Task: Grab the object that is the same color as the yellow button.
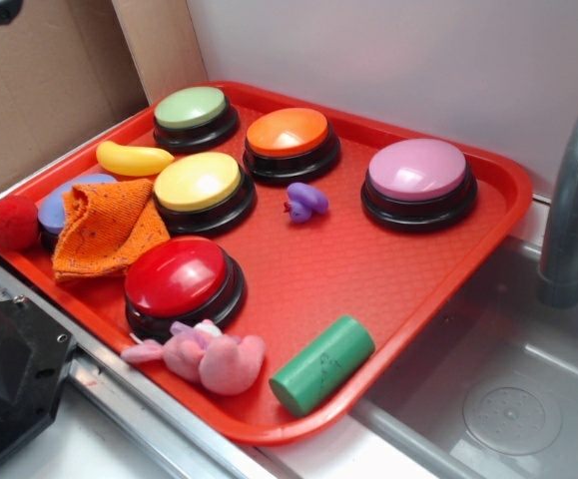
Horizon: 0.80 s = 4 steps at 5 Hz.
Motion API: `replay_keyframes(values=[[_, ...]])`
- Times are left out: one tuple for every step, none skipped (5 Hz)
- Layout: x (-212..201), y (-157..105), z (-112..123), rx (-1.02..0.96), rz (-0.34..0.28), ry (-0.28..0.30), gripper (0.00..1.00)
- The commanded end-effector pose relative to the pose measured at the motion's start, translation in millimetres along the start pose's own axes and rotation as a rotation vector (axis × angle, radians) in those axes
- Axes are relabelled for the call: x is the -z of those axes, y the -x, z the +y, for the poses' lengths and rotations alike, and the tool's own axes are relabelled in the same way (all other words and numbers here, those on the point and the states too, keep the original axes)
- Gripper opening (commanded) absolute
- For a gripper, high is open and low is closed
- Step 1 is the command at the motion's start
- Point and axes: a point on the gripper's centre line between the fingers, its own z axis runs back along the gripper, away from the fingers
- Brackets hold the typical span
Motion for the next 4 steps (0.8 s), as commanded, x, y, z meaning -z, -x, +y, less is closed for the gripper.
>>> replay_keyframes(values=[[0, 0, 0, 0.0, 0.0, 0.0, 1.0], [16, -10, 14, -0.139, -0.01, 0.013, 1.0], [35, -20, 34, -0.307, -0.008, 0.019, 1.0], [65, -36, 64, -0.552, -0.044, -0.038, 1.0]])
